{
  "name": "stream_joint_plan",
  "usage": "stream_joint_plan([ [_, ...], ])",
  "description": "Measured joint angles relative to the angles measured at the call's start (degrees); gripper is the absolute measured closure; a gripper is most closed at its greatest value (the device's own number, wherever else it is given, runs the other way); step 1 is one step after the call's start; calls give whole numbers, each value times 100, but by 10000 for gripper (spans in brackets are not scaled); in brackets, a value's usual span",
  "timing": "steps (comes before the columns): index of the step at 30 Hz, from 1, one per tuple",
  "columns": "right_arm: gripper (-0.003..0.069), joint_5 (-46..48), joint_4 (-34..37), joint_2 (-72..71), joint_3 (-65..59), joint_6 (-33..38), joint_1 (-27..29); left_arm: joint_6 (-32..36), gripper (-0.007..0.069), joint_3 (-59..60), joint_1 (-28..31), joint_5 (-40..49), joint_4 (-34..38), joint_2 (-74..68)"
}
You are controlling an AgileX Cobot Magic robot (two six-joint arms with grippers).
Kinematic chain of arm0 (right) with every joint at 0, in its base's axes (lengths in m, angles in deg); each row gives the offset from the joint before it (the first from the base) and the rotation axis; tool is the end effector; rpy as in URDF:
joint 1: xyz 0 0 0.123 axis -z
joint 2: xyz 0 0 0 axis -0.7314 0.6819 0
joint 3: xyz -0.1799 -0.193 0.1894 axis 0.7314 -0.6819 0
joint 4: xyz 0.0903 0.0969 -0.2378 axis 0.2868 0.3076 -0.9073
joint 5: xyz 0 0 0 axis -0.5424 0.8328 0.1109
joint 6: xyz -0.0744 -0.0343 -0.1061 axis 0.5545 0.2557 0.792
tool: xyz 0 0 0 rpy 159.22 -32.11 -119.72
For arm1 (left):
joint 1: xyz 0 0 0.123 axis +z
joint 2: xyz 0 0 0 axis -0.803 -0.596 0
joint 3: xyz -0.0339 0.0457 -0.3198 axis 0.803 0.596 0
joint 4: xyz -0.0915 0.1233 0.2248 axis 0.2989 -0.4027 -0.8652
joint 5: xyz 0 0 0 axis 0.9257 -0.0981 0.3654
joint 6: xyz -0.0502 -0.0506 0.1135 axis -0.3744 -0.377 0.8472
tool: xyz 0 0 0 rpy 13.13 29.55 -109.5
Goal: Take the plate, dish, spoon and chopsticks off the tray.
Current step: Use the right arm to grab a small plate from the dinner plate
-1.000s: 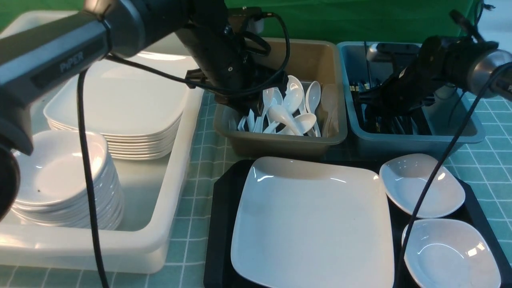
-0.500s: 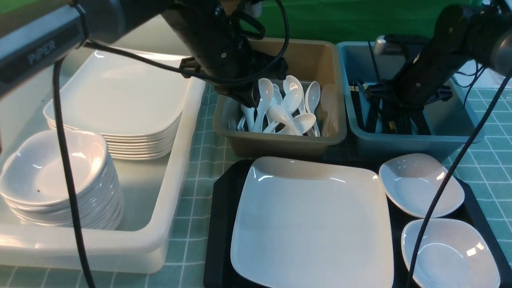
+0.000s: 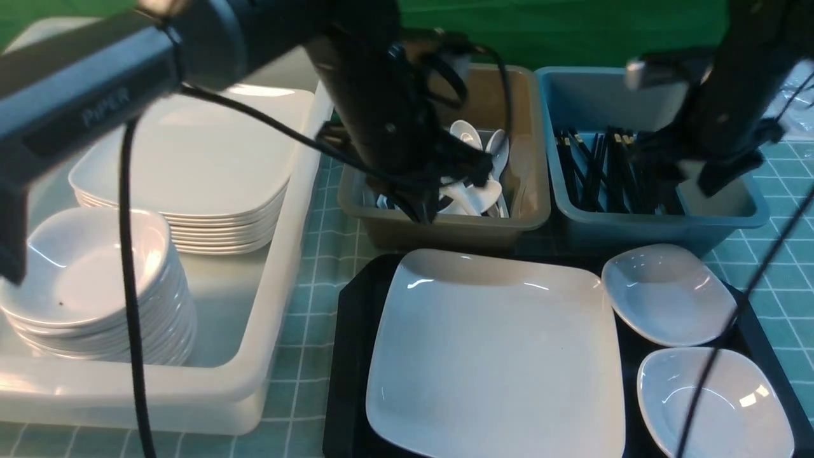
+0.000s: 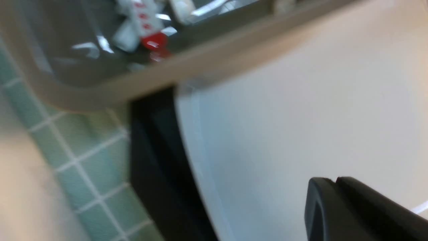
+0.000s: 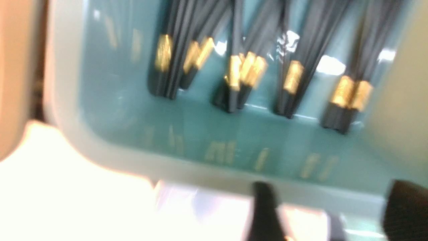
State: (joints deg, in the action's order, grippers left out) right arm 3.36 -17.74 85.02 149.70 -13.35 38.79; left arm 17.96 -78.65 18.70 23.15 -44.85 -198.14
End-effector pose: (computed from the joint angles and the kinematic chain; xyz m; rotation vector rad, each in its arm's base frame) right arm 0.4895 0.0655 0.2988 -0.3402 2.6839 -0.0445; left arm 0.3869 -0.2732 0.3074 0.7394 2.6932 -0.2175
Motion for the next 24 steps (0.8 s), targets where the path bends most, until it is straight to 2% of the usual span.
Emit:
stream_joint_plan([
  [4,553,5,-48,-1177,-678,0,66,-137,616,369,-359,17,84,147],
  [5,592,7,-53,-1559,-990,0,81,-168,616,505,-420,17,113,197],
  [7,620,1,-53,-2106,-1506,-6,103,-226,616,710,-490,17,119,249],
  [8,631,-60,4,-2710,-2272,-6,109,-252,616,949,-551,25,131,317],
  [10,624,-224,245,-3326,-3105,122,115,-256,616,1205,-584,25,143,375],
  [11,601,-348,636,-3672,-3665,436,115,-256,616,1357,-592,-11,179,435],
  [12,601,-361,635,-3723,-3761,493,115,-256,616,1382,-592,-11,177,435],
  [13,552,-498,1100,-4014,-4299,832,67,-256,616,1547,-592,-53,181,527],
  [15,433,-837,1546,-4232,-5092,1115,-155,-263,616,1742,-586,-121,181,666],
  [16,317,-1197,1637,-4271,-5609,1190,-438,-277,616,1904,-568,-224,176,831],
  [17,303,-1292,1631,-4271,-5723,1190,-518,-277,616,1948,-561,-240,176,851],
  [19,200,-1640,1483,-4222,-6065,1179,-855,-288,616,2117,-519,-363,197,1060],
  [20,125,-1986,1214,-4102,-6339,1055,-1150,-288,616,2256,-452,-457,209,1295],
  [24,81,-2425,554,-3666,-6537,532,-1788,-359,616,2628,-220,-605,225,1933],
])
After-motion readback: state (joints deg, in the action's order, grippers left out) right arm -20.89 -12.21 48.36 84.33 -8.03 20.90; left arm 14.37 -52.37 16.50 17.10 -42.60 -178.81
